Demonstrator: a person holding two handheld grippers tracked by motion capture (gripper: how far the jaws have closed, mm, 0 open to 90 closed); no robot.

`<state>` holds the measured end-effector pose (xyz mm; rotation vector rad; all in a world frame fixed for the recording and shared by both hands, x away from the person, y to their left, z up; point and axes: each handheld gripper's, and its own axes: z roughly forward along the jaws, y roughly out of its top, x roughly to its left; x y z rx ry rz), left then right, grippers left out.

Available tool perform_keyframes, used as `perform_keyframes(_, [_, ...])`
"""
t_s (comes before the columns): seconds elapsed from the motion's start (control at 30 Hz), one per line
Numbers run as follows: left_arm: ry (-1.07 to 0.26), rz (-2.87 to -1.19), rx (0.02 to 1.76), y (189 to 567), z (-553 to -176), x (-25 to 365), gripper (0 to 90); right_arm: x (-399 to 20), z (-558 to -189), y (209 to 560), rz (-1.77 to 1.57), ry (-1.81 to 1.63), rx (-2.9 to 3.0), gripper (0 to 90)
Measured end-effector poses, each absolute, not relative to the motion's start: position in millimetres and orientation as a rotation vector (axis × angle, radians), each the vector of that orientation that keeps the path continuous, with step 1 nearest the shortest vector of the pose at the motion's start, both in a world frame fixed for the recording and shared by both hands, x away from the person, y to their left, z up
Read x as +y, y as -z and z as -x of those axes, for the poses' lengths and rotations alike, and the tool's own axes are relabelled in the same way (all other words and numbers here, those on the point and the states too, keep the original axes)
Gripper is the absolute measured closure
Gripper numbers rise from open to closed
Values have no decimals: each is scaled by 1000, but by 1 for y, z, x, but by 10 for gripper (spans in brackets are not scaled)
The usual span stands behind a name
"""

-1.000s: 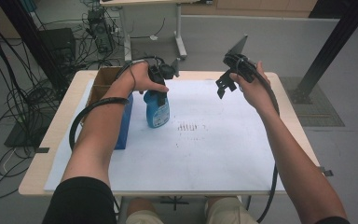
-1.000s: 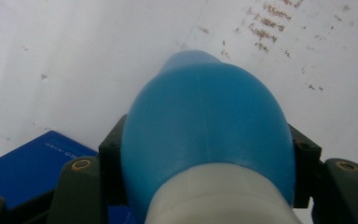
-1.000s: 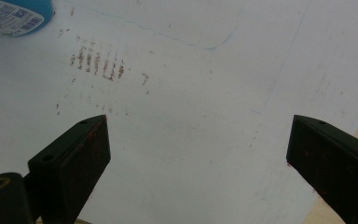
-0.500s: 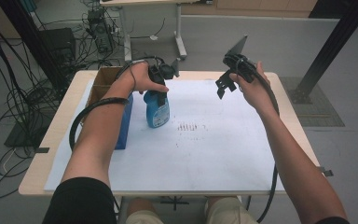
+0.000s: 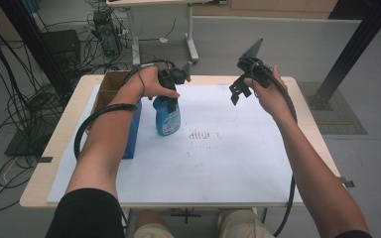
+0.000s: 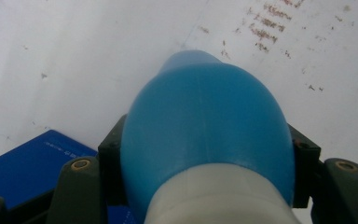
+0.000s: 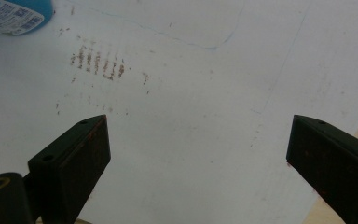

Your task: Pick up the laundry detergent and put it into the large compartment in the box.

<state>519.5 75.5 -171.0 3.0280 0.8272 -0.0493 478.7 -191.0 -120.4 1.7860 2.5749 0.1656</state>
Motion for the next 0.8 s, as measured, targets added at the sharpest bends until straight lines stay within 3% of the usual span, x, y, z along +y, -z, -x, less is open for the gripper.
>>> perform_keyframes(0.8, [40,-3048,844,170,-518,70,368,-191,-478,121,-1783,-169,2579,59])
